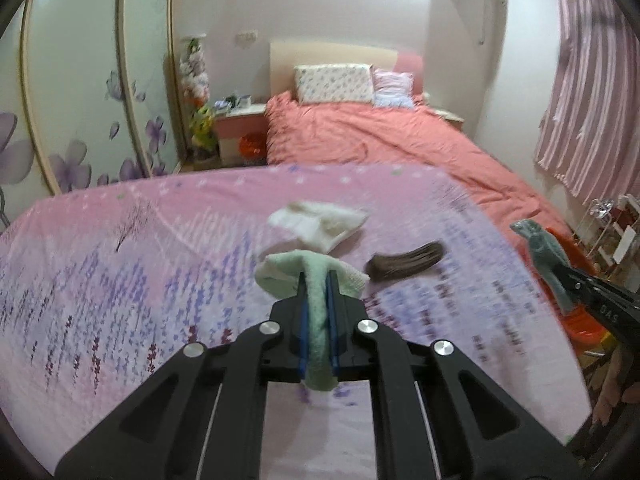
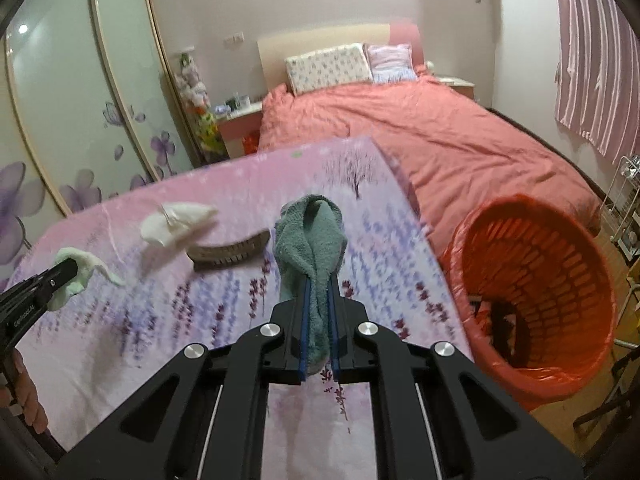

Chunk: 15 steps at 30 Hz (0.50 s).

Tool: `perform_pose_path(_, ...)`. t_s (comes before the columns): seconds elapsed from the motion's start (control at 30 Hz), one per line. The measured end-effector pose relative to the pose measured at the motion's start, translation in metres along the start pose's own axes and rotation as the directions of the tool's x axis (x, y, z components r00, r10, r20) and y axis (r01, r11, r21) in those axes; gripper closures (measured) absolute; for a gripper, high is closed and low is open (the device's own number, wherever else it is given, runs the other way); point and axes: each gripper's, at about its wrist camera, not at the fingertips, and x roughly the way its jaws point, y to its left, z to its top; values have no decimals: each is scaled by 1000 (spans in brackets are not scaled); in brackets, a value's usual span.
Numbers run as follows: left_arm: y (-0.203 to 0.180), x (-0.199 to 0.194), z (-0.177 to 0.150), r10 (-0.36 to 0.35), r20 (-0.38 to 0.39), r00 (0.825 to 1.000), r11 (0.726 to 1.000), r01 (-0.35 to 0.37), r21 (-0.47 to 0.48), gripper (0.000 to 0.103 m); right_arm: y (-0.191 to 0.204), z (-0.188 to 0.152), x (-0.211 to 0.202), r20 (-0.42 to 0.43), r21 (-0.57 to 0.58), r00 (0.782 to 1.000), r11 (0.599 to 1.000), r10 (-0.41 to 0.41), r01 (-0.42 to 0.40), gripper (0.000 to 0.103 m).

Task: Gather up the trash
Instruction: 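Carry both socks over the orange basket and open both tools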

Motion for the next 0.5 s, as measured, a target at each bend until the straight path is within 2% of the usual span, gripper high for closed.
perform_pose_path(0.17, -30, -25, 11, -45, 35, 998, 999, 44, 24, 94, -11, 6, -22, 36, 12, 999, 1000, -7, 6, 95)
perform_pose_path(0.5, -99, -43, 23, -144, 62, 988, 985, 137, 104, 94, -56, 11, -55, 91, 61, 995, 997, -47, 41, 95)
